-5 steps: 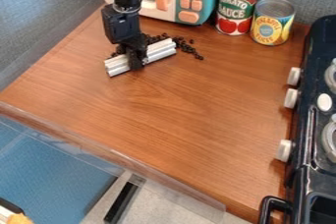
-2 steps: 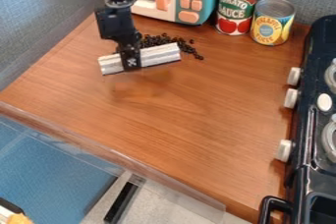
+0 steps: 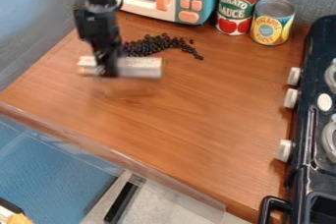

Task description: Sweep into pile

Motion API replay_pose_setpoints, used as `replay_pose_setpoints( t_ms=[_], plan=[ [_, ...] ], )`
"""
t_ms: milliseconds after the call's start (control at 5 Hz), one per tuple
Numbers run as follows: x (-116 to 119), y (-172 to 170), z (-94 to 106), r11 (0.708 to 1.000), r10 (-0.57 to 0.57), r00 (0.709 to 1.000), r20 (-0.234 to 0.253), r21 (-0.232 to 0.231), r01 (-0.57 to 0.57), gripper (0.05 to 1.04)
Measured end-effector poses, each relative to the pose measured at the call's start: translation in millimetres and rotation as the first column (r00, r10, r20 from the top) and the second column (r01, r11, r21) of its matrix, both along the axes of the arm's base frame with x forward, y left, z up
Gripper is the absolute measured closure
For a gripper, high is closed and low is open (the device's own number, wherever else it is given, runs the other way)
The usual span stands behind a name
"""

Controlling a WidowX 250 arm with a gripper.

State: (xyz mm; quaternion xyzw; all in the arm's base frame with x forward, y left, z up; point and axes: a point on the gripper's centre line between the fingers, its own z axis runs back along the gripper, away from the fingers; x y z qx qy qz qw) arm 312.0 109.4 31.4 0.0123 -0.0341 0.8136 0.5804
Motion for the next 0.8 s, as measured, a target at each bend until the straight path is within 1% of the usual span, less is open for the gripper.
replay_pose_setpoints(
  t_ms=[200,400,600,800],
  plan=[
    [-11.3,11.2,-6.4,0.993,-0.116,0.993,-0.036,0.029,0.117,0.654],
    [-17.4,17.6,-9.5,0.978,-0.201,0.978,-0.056,0.048,0.204,0.371],
    [-22.8,14.2,-1.8,0.966,-0.251,0.967,-0.035,0.054,0.253,0.107],
    [-25.2,12.5,19.7,0.968,-0.252,0.967,0.027,0.018,0.252,0.073]
  ],
)
